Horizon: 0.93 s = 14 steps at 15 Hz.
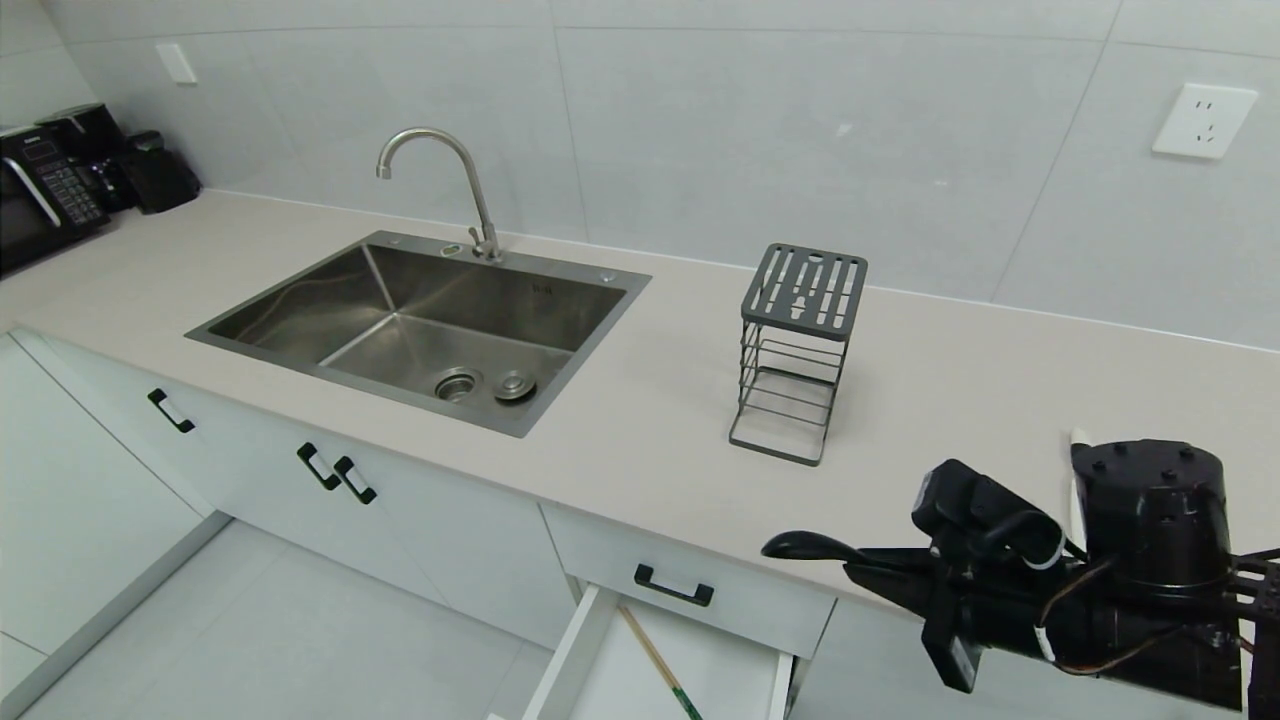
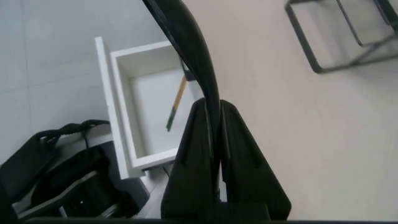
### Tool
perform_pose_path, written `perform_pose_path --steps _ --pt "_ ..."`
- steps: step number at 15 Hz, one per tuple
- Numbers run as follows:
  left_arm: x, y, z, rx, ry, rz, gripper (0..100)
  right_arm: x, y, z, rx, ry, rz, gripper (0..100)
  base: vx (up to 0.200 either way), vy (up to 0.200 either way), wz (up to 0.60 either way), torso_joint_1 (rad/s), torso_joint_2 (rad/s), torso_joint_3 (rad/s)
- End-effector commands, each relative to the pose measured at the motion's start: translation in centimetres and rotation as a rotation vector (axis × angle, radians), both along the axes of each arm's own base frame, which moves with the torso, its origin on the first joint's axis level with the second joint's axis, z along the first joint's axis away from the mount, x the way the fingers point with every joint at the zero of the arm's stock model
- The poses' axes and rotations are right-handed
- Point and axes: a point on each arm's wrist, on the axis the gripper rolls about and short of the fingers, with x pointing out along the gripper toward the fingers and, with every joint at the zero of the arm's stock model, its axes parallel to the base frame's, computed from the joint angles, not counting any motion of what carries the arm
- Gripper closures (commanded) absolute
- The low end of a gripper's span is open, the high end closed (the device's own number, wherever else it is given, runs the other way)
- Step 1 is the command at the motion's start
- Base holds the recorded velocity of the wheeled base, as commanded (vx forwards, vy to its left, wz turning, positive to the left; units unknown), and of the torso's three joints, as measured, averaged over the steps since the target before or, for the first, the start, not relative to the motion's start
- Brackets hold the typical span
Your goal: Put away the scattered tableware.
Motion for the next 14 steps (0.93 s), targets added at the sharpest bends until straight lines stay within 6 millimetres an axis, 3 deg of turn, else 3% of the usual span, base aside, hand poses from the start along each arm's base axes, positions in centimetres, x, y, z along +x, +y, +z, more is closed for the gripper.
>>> perform_pose_path --steps 1,5,9,14 --pt "0.0 0.0 0.0 0.0 -0.001 0.001 0 -0.7 1.5 0.3 0.009 -0.012 0.065 100 0.0 0.0 0.0 0.0 0.0 0.0" --pt "0.0 0.0 0.0 0.0 -0.001 0.001 0 -0.2 5.0 0.8 0.084 0.039 0.097 100 0.0 0.0 0.0 0.0 0.0 0.0" --pt "0.0 0.0 0.0 0.0 -0.001 -0.001 0 -2.2 9.5 0.0 0.222 0.262 0.042 100 0.0 0.0 0.0 0.0 0.0 0.0" --pt "0.0 0.0 0.0 0.0 -0.001 0.001 0 -1.6 12.5 1.9 0.22 0.216 0.096 100 0.0 0.0 0.0 0.0 0.0 0.0"
